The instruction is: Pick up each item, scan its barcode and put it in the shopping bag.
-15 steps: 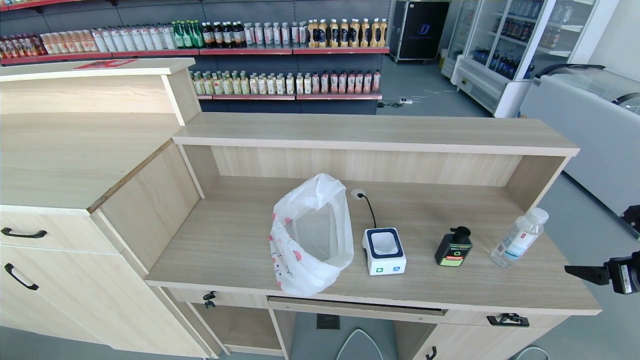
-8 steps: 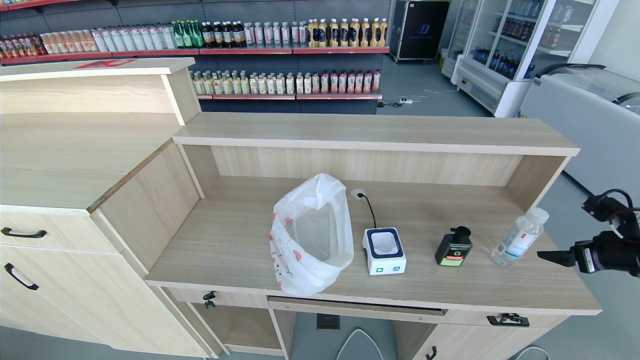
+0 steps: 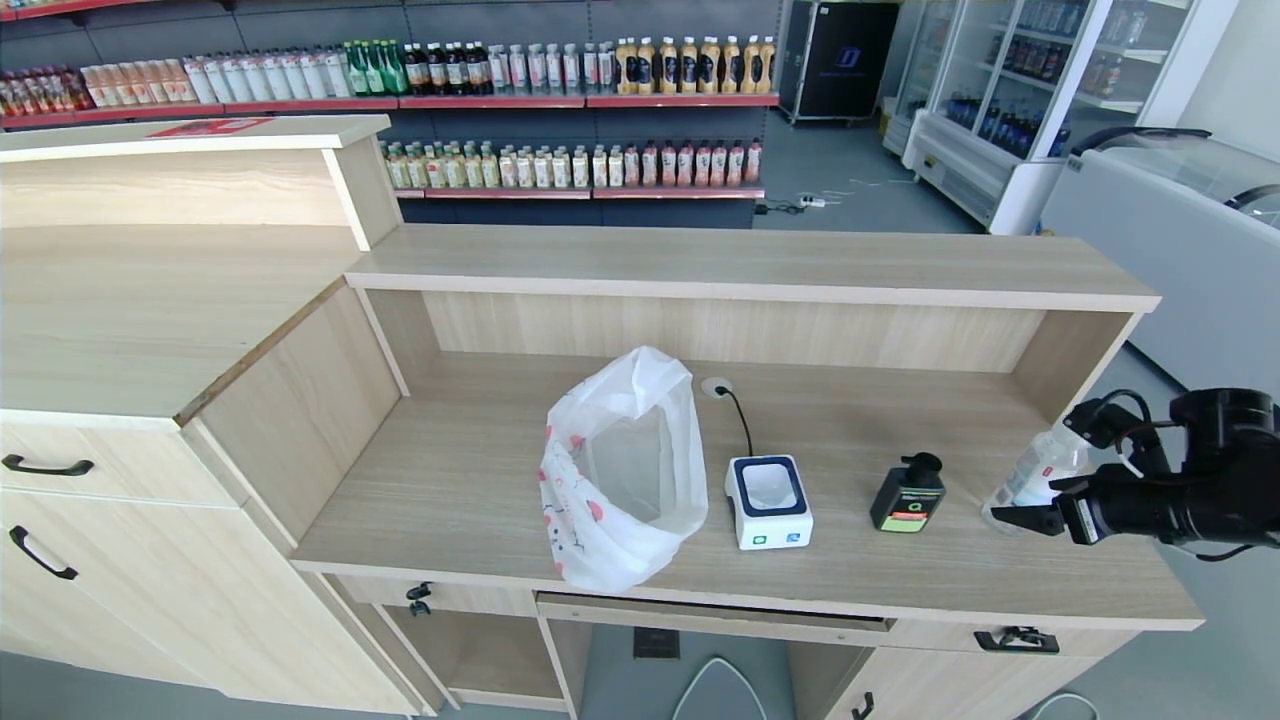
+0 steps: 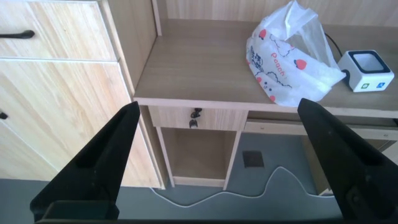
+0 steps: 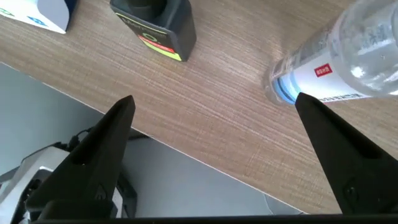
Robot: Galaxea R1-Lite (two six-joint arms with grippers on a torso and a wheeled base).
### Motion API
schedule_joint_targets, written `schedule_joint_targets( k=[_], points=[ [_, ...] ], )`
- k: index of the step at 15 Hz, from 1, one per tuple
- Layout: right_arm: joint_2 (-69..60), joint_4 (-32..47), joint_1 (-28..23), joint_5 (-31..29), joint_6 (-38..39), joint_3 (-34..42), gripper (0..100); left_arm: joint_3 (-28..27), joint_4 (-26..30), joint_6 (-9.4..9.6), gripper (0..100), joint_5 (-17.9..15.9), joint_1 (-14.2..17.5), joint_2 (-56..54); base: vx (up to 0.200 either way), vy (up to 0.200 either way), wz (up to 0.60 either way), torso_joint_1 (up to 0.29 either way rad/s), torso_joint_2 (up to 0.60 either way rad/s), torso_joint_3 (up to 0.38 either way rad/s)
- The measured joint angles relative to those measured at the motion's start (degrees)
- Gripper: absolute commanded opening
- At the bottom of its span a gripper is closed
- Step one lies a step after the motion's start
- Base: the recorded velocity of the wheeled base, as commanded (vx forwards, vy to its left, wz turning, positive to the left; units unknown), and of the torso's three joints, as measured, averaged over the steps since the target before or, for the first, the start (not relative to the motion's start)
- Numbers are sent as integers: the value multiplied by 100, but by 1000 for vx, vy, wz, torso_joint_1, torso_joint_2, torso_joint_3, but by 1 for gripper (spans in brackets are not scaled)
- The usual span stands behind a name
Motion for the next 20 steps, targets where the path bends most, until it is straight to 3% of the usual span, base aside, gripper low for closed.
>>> schedule_joint_targets(
  k=[6,20],
  points=[
    [492,-638,534,62,39,-146,100,0,0,0,100,0,0,0,0,0,0,0,0,0],
    [1527,-991,1075,256,-55,-947,100,0,0,2,100,2,0,0,0,0,0,0,0,0]
  ],
)
